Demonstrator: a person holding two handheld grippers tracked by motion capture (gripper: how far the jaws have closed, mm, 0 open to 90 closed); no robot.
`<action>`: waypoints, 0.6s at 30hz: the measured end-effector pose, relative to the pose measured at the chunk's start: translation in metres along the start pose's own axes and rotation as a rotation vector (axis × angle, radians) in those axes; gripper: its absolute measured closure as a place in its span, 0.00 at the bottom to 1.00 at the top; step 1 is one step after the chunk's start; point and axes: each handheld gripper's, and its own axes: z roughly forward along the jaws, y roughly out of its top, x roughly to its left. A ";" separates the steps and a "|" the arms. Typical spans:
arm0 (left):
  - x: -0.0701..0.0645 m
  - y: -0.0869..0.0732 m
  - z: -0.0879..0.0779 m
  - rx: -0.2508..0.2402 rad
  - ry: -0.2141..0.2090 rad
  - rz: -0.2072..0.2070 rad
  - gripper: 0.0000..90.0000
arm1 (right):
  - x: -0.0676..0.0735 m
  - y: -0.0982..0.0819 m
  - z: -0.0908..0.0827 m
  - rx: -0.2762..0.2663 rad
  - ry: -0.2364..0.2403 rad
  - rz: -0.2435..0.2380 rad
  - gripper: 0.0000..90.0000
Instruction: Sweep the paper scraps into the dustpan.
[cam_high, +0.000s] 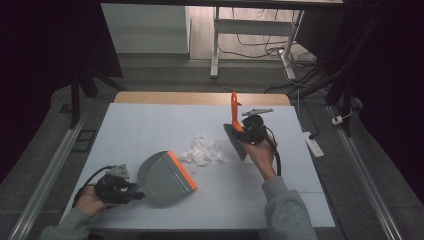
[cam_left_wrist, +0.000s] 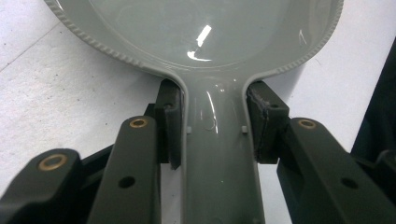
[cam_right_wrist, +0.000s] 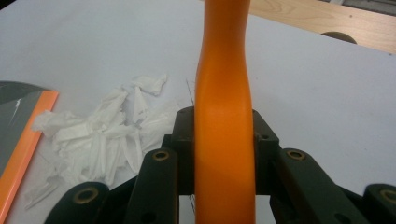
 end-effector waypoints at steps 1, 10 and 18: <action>0.000 0.000 0.000 0.001 0.002 0.000 0.68 | 0.001 0.001 0.002 0.002 0.001 -0.002 0.78; -0.004 0.002 0.001 0.010 0.015 0.010 0.68 | 0.003 0.001 0.011 0.020 -0.012 0.010 0.78; -0.004 0.005 0.002 0.021 0.024 0.005 0.68 | -0.003 0.003 0.023 0.038 -0.029 0.029 0.78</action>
